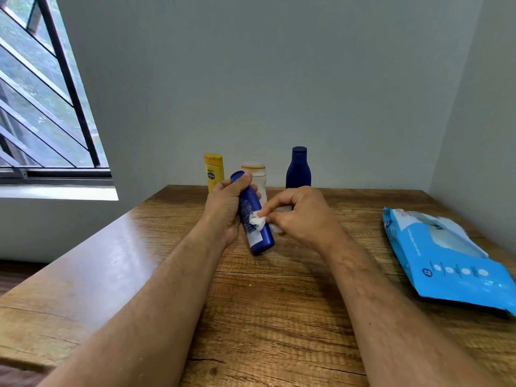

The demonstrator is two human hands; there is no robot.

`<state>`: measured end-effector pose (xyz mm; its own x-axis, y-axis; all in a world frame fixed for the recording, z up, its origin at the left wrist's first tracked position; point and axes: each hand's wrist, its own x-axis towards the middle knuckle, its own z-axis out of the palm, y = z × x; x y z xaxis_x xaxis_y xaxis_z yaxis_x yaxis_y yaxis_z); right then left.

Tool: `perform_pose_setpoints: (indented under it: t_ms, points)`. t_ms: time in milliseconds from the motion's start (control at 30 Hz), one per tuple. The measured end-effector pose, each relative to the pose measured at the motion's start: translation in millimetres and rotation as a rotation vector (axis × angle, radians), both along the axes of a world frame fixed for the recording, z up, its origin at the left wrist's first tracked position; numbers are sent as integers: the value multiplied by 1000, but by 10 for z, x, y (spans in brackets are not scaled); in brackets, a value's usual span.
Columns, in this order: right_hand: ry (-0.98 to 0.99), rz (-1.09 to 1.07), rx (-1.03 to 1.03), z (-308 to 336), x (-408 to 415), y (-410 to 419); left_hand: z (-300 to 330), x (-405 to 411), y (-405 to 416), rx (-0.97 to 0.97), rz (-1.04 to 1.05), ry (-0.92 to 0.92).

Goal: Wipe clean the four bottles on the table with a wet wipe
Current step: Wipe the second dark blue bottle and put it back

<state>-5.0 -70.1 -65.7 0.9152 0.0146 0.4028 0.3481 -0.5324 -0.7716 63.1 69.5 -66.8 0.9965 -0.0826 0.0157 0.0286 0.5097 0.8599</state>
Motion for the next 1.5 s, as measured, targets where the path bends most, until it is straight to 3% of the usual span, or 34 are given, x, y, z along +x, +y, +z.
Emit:
perform_pose_setpoints:
  t_ms: [233,533,667,767,867,1267,1500]
  points:
    - [32,-4,-91,5,2,4,-21,36,7,-44,79,3]
    - [-176,-104,241,62,2,-22,15,-99,-150,-61,-160,-100]
    - [-68,-20,192,53,-19,-45,28,-40,-95,-80,-38,-69]
    - [30,13,16,17,-29,-35,21,48,13,-117,86,-44]
    - [23,-11,-51,-2,-23,-16,6,61,31,-120,106,-52]
    - [-247,-120,285,77,7,-37,-9,-140,-172,68,-174,-172]
    - [-42,-5,125,42,-25,-62,27,-70,-77,1,-22,-121]
